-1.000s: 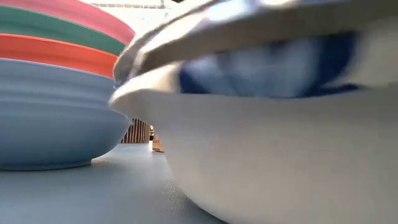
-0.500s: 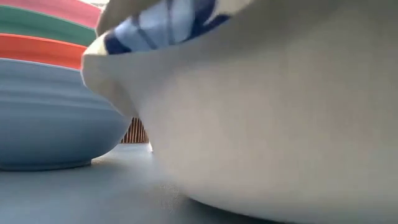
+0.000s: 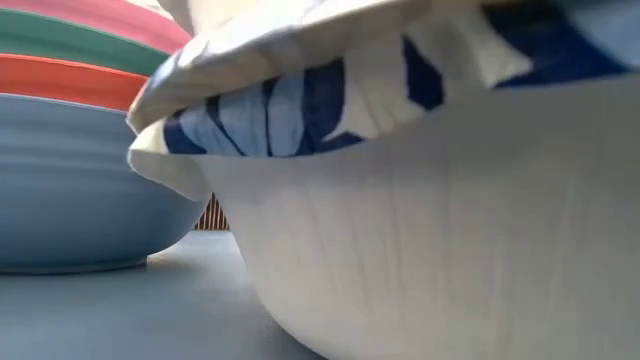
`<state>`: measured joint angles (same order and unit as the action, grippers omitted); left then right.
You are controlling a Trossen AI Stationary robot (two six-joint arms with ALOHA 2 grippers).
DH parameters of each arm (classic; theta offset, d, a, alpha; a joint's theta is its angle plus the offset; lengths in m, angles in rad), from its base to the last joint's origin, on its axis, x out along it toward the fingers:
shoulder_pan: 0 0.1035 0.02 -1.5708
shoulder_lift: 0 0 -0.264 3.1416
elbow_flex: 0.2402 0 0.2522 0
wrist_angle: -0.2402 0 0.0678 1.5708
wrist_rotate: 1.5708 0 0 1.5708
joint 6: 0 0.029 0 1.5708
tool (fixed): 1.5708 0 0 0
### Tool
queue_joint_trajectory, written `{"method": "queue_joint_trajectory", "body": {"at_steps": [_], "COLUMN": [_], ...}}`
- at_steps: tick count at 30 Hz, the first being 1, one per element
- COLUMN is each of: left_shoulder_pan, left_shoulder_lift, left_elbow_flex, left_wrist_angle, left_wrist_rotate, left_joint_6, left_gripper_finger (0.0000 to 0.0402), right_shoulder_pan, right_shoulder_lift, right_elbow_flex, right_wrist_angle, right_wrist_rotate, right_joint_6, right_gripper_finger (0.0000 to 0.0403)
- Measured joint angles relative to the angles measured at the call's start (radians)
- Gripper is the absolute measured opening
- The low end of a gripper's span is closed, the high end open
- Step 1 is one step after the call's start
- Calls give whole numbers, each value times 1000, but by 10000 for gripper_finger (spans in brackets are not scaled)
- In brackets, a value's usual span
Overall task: Place and stack bowls onto a shelf
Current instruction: Stack the blue patterned bowl on the top of the blue patterned bowl on the shelf
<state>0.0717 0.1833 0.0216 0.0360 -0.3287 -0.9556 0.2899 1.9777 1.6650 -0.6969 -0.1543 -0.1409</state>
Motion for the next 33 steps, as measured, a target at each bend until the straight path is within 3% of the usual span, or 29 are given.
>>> {"method": "queue_joint_trajectory", "body": {"at_steps": [6, 11, 21, 26, 33], "left_shoulder_pan": [0, 0, 0, 0, 0], "left_shoulder_lift": [0, 0, 0, 0, 0], "left_elbow_flex": [0, 0, 0, 0, 0], "left_wrist_angle": [0, 0, 0, 0, -1], "left_wrist_rotate": [0, 0, 1, 3, 18], "left_joint_6": [0, 1, 1, 0, -1], "left_gripper_finger": [112, 112, 112, 112, 112], "right_shoulder_pan": [-37, -97, -329, -413, -440], "right_shoulder_lift": [-77, -154, -228, -284, -392], "right_elbow_flex": [-1, -1, -14, -173, -413], "right_wrist_angle": [-117, -217, -397, -325, -132], "right_wrist_rotate": [3, 68, 169, 177, 175], "right_joint_6": [68, 133, 231, 280, 354], "right_gripper_finger": [16, 16, 16, 16, 16]}}
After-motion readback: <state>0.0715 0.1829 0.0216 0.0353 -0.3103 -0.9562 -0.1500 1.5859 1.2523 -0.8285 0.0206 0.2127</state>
